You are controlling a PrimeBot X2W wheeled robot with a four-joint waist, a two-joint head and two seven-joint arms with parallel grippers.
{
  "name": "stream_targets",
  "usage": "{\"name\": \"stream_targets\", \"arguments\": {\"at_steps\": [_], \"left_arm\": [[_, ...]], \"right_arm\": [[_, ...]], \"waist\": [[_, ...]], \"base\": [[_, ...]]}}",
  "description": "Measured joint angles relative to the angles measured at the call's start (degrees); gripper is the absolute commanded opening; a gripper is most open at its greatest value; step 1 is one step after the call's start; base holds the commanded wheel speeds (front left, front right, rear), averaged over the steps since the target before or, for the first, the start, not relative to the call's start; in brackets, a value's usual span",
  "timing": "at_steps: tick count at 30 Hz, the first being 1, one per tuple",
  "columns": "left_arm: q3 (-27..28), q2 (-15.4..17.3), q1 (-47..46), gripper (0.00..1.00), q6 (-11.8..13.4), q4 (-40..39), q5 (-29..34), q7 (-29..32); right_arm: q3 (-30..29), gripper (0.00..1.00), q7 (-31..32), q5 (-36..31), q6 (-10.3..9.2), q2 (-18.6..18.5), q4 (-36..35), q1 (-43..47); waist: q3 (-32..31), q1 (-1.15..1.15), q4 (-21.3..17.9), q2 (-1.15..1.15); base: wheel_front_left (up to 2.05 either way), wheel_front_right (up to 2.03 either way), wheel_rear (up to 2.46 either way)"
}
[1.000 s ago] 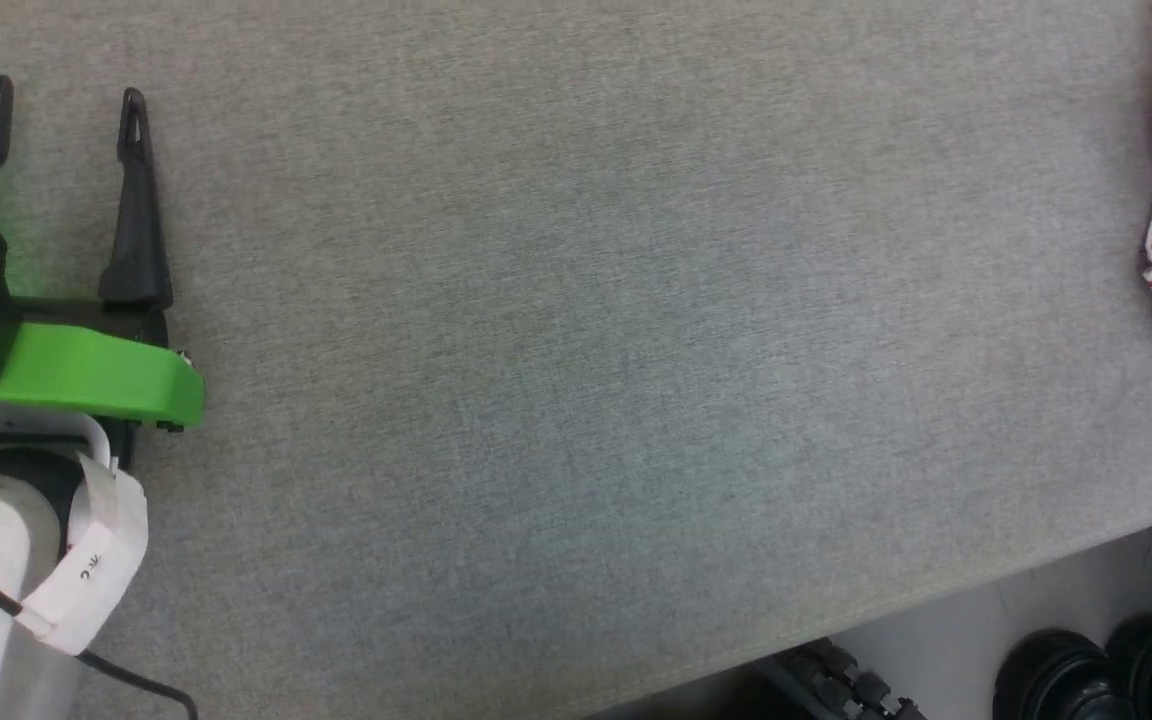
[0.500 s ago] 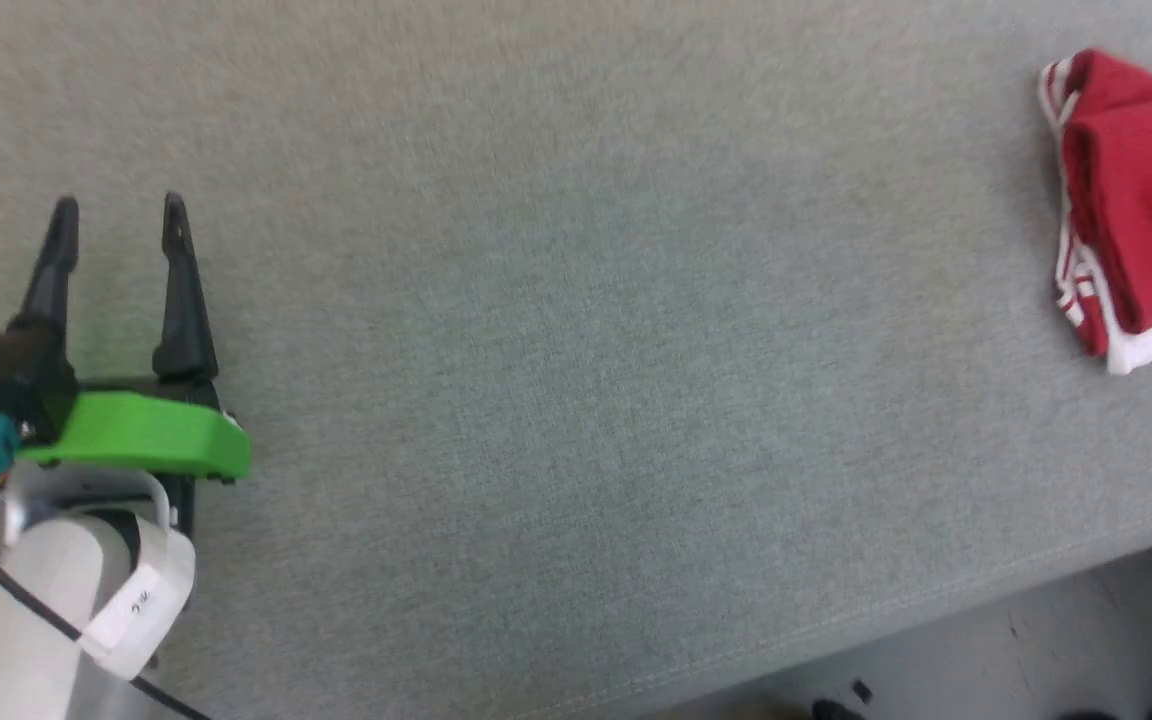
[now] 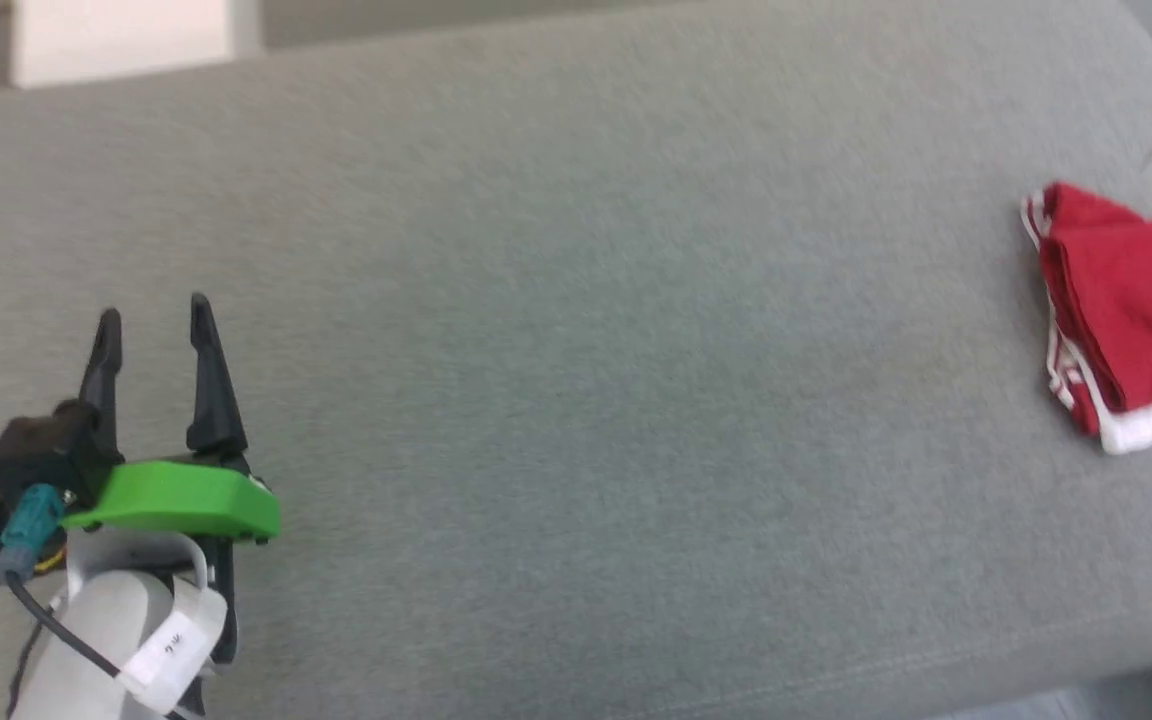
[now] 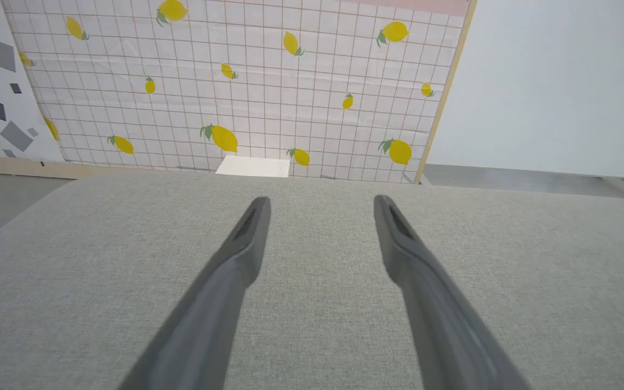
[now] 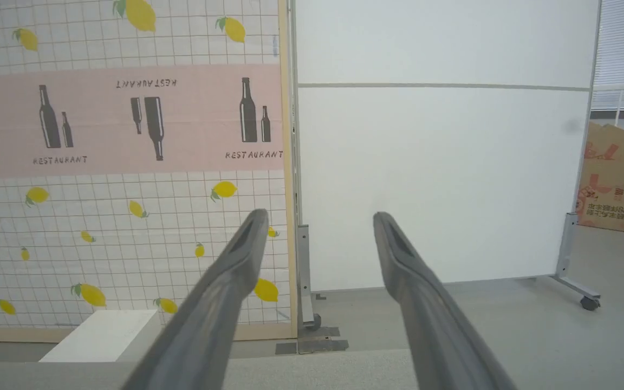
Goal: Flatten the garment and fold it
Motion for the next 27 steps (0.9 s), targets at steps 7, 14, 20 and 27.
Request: {"name": "stream_targets", "arguments": {"at_steps": [7, 14, 20, 27], "left_arm": [[-0.13, -1.12, 0.99, 1.0, -0.77, 2.33, -0.42, -0.9], [-0.77, -2.01, 2.34, 1.0, -1.71, 4.45, -0.74, -1.33], [-1.82, -2.31, 3.03, 1.0, -2.48, 6.06, -0.85, -1.35], [-3.39, -1.86, 3.55, 1.0, -3.48, 7.32, -0.83, 0.11]], "right_arm": [[-2.08, 1.0, -0.92, -2.03, 0.0, 6.1, -6.11, 9.39], [-2.83, 1.0, -0.14, -4.83, 0.0, 10.39, -8.0, 20.1], [-3.2, 1.0, 0.35, -5.64, 0.0, 11.82, -7.87, 27.01], [-3.22, 1.0, 0.69, -8.0, 0.0, 12.68, -7.77, 31.83]], "waist": [[-4.93, 0.0, 4.66, 0.0], [-9.18, 0.0, 9.24, 0.0], [-12.12, 0.0, 13.08, 0.0], [-14.83, 0.0, 15.71, 0.0]], "base": [[0.0, 0.0, 0.0], [0.0, 0.0, 0.0], [0.0, 0.0, 0.0], [0.0, 0.0, 0.0]]}}
